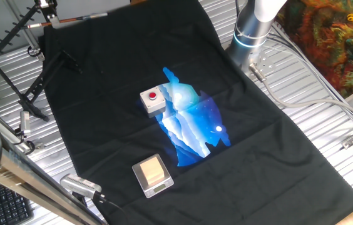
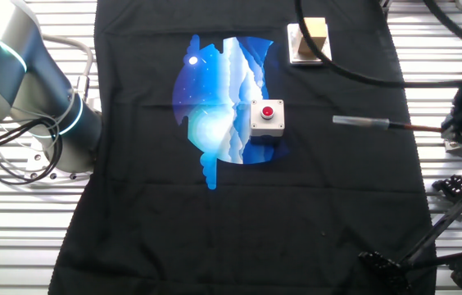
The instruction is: Place the brush on the pen rack
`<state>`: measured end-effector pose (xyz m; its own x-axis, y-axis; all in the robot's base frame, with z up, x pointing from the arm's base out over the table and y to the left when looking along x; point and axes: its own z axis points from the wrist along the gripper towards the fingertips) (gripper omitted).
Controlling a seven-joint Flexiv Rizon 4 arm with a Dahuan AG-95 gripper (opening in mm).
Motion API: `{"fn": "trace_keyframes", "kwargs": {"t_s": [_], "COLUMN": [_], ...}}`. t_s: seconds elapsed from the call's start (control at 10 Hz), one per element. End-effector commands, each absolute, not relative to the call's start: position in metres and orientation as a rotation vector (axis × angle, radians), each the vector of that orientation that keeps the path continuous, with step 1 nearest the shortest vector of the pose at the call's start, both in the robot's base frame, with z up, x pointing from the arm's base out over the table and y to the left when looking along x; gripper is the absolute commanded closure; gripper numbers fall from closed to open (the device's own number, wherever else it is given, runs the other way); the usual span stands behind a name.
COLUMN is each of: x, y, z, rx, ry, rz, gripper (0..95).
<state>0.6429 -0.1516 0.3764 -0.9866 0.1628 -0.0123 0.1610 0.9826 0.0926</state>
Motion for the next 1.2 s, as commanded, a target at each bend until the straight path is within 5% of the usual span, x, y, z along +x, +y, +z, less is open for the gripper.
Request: {"fn": "trace_keyframes", "kwargs": {"t_s": [0.1,1.2], "x": [0.646,0.643], "y": [-0.156,-0.167], "z": [0.375,0.358], "rx": [0.251,0.268], "ry": [3.111,3.078], "rz": [0.143,0.140], "gripper": [95.0,95.0]}}
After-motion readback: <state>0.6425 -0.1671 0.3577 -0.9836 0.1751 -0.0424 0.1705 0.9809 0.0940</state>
